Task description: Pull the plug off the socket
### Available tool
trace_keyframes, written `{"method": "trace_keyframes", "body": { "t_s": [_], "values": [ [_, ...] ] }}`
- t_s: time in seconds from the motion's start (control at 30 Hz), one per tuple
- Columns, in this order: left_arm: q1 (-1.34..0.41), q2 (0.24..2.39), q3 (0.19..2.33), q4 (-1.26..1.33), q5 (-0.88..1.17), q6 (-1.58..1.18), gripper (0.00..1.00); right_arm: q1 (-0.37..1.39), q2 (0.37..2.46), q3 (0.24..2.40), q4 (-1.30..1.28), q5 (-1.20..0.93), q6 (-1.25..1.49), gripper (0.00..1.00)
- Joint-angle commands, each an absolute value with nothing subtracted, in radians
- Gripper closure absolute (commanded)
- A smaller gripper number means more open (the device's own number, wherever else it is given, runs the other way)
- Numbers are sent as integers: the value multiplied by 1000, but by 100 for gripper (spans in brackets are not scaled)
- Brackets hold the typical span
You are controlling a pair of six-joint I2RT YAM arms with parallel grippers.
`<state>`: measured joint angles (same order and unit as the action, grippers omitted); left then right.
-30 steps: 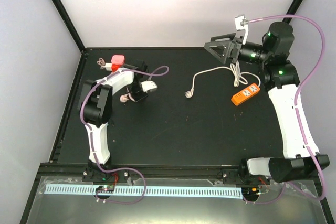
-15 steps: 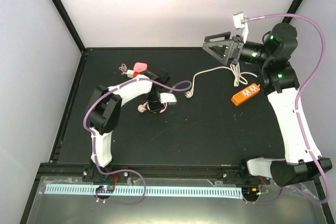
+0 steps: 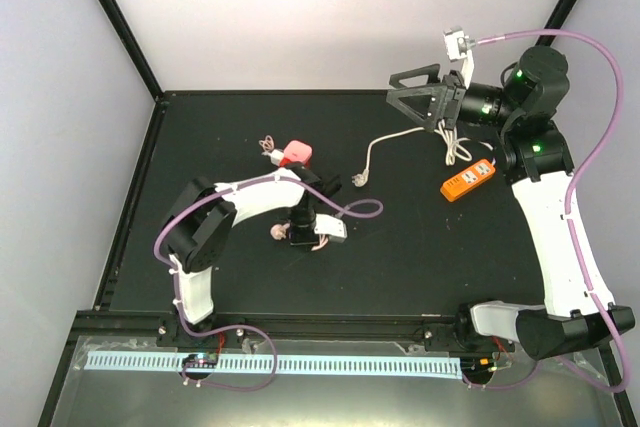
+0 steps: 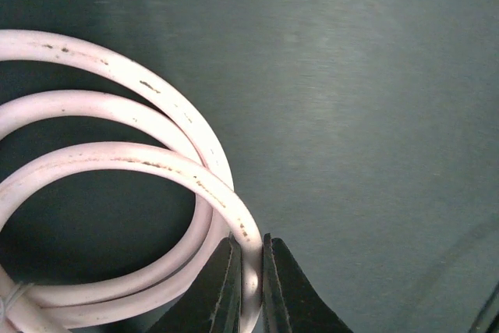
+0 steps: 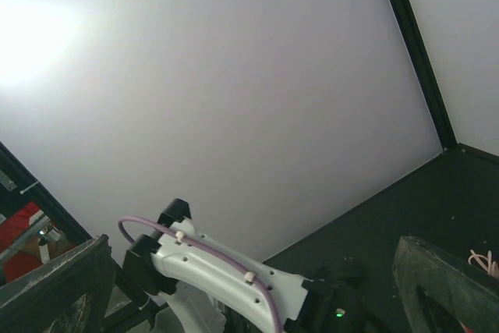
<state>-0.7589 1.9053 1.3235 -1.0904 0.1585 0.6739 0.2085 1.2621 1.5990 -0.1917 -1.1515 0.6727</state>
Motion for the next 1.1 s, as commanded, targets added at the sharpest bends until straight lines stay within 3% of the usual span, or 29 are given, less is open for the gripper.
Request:
{"method": "trace_keyframes", "body": {
  "t_s": [0.0,0.57,0.97,1.07],
  "values": [
    [-817,1842,1273,-1139,219,721,96,215,1261,1588,-298,-1141,538,0],
    [-999,1751,1138,-1112,312,713,95,184,1339,1577,-646,-1055,223,0],
    [-1083,1789,1179,-1061,379,672,95,182,1326,1460,-696,-971,130,0],
    [-1089,1783,1181,-1035,380,654,91,183,1331,1423,-678,-959,124,0]
  ]
}}
